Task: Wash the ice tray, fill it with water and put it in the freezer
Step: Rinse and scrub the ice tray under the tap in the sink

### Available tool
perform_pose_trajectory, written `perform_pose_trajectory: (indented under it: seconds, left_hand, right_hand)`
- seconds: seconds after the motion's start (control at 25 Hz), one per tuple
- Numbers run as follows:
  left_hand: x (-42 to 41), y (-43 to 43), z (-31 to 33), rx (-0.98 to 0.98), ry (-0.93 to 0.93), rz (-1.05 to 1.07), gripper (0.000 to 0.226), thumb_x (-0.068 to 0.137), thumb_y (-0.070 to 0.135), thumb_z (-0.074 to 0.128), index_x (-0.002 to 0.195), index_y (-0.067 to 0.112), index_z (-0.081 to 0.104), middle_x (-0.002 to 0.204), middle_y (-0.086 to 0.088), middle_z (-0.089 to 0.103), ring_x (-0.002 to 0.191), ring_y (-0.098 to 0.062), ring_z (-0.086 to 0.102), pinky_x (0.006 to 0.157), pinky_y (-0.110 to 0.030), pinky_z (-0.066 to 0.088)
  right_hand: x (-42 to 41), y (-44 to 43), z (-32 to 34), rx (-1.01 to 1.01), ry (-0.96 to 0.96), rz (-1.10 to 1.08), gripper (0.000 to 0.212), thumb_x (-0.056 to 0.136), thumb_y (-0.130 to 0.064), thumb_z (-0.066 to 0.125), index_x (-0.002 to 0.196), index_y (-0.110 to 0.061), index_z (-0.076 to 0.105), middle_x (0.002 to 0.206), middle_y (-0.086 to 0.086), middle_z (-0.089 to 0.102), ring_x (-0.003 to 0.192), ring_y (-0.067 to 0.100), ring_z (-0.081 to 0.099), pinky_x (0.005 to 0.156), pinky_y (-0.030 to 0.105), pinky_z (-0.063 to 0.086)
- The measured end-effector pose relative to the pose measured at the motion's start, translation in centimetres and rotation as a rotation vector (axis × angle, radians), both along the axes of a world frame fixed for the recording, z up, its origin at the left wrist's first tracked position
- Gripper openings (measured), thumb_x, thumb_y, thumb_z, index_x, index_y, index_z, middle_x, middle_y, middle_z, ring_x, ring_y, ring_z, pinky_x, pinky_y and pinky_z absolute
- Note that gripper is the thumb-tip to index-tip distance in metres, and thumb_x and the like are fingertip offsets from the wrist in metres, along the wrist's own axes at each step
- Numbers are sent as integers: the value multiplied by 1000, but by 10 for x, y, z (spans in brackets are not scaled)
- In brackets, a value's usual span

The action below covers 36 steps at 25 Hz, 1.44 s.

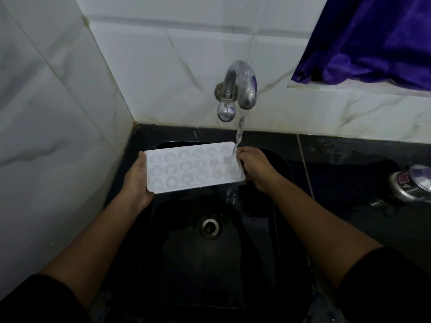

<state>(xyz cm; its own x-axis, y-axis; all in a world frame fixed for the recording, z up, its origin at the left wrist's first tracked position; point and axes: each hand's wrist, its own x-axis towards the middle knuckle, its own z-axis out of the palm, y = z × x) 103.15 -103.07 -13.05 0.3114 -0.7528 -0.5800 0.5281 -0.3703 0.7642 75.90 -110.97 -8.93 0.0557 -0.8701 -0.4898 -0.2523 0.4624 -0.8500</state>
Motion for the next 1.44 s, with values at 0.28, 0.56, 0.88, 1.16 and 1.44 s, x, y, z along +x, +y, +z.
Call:
perform_pose_trajectory:
  seconds: [0.28, 0.56, 0.88, 1.16, 1.44]
  left_hand:
    - [-44, -28, 13, 8, 31, -57, 56, 111, 55, 32, 123, 15, 69, 124, -12, 75, 111, -34, 73, 85, -48, 58]
    - [-104, -48, 16, 27, 99, -143, 56, 111, 55, 31, 117, 14, 69, 126, -14, 74, 107, -33, 73, 85, -46, 58]
    - [-136, -42, 17, 25, 101, -232, 61, 111, 55, 32, 133, 10, 66, 127, -15, 75, 115, -37, 73, 93, -50, 59]
    - [-106, 4, 7, 68, 71, -141, 54, 109, 53, 42, 126, 11, 70, 124, -15, 76, 114, -36, 73, 86, -46, 58]
    - [-62, 45, 29, 109, 43, 29, 52, 110, 48, 45, 138, 7, 61, 113, -3, 76, 113, -28, 70, 75, -40, 55]
  right_hand:
    - [-36, -13, 5, -15, 73, -52, 24, 107, -22, 50, 111, -16, 72, 106, 8, 74, 96, 25, 71, 77, 39, 60]
    - [-96, -11, 6, -21, 58, -179, 25, 106, -22, 51, 117, -13, 72, 109, 10, 76, 97, 28, 74, 75, 39, 62]
    - [-134, 10, 10, -23, 57, -233, 26, 107, -20, 50, 116, -8, 72, 106, 11, 76, 95, 28, 74, 80, 43, 61]
    - [-103, 37, -20, 38, 20, -159, 26, 106, -20, 53, 110, -7, 74, 105, 15, 78, 92, 32, 76, 74, 41, 61]
    - [-47, 40, -11, 77, -5, 43, 27, 107, -23, 52, 112, -8, 73, 107, 14, 77, 94, 31, 75, 73, 40, 62]
